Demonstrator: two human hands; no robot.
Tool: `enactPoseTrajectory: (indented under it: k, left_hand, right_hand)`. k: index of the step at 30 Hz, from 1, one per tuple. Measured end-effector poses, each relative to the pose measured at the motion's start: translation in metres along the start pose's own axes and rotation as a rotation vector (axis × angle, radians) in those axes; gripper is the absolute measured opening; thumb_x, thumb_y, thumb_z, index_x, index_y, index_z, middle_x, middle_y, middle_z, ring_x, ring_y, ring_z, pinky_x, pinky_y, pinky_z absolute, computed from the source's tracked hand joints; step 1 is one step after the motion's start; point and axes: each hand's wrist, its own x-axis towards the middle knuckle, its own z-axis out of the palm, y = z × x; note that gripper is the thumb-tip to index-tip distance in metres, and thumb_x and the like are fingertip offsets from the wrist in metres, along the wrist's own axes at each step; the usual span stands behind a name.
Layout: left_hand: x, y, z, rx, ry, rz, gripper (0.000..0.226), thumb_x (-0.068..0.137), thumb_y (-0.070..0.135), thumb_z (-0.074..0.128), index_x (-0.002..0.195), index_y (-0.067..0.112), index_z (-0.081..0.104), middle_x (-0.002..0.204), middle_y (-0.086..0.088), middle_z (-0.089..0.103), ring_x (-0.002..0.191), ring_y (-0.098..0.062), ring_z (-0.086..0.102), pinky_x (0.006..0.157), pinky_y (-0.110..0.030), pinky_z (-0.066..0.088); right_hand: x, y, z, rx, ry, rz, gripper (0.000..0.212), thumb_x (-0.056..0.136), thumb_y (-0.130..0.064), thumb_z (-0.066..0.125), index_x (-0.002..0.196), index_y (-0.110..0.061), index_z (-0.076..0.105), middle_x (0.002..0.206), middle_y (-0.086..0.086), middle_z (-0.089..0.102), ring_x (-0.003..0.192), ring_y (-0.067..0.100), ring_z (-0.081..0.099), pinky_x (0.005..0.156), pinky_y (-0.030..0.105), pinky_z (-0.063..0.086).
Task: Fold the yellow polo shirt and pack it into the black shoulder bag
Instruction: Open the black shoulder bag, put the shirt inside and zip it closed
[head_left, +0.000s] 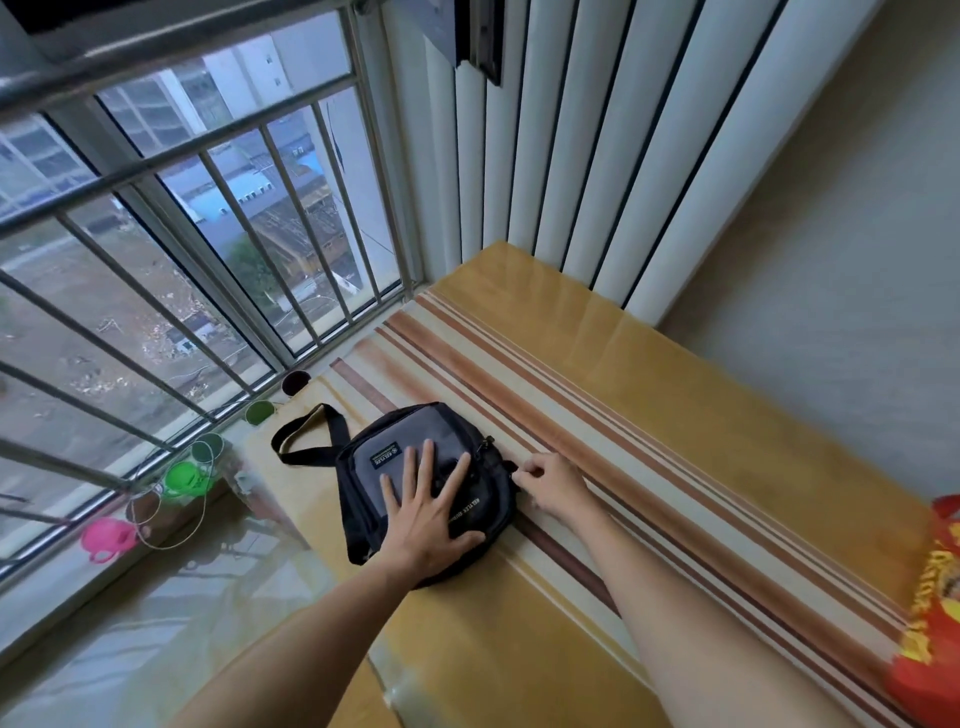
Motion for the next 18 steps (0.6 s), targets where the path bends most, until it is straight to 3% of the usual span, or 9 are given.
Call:
enactPoseTrajectory:
  k: [4,9,11,14,18]
  left_hand:
    - [0.006,0.001,0.008,0.094,-0.082,-0.025,0.116,0.076,0.069,0.063,0.146,0.046,-0.026,0.153,-0.007,-0.043,0.136,-0.033,-0.045,0.112,-0.070,-0.006]
    - [0.014,0.007,0.007,0.131,-0.120,-0.058,0.119,0.074,0.067,0.067,0.149,0.043,-0.022,0.155,-0.010,-0.039,0.136,-0.035,-0.044,0.110,-0.073,-0.005]
    - [0.014,0.009,0.006,0.136,-0.121,-0.062,0.118,0.074,0.066,0.068,0.150,0.042,-0.020,0.155,-0.011,-0.037,0.137,-0.035,-0.043,0.111,-0.073,-0.005]
    - [0.010,0.010,0.001,0.134,-0.123,-0.058,0.119,0.072,0.066,0.069,0.150,0.042,-0.018,0.157,-0.011,-0.034,0.139,-0.036,-0.040,0.111,-0.072,-0.005]
    - [0.001,0.003,-0.011,0.167,-0.092,-0.015,0.117,0.070,0.072,0.064,0.152,0.042,-0.014,0.161,-0.010,-0.023,0.146,-0.035,-0.028,0.112,-0.070,-0.009]
  right_hand:
    - [0.017,-0.005,-0.007,-0.027,0.052,0.039,0.018,0.095,-0.026,0.058,0.087,-0.013,0.065,0.086,-0.003,0.064,0.081,0.017,0.059,0.058,0.023,0.041]
    - [0.036,-0.025,0.004,-0.034,0.136,0.029,0.012,0.095,-0.023,0.057,0.088,-0.018,0.065,0.090,-0.004,0.067,0.086,0.018,0.062,0.072,0.031,0.051]
    - [0.035,-0.024,0.009,0.000,0.166,0.051,0.011,0.096,-0.023,0.058,0.088,-0.018,0.064,0.090,-0.004,0.065,0.086,0.018,0.061,0.071,0.029,0.049]
    - [0.026,-0.014,0.011,0.104,0.171,0.107,0.009,0.095,-0.025,0.060,0.088,-0.021,0.063,0.093,-0.002,0.069,0.082,0.020,0.068,0.073,0.035,0.058]
    - [-0.004,-0.004,0.000,0.040,0.141,0.138,0.011,0.094,-0.027,0.060,0.104,-0.025,0.056,0.098,-0.002,0.065,0.077,0.020,0.071,0.066,0.033,0.058]
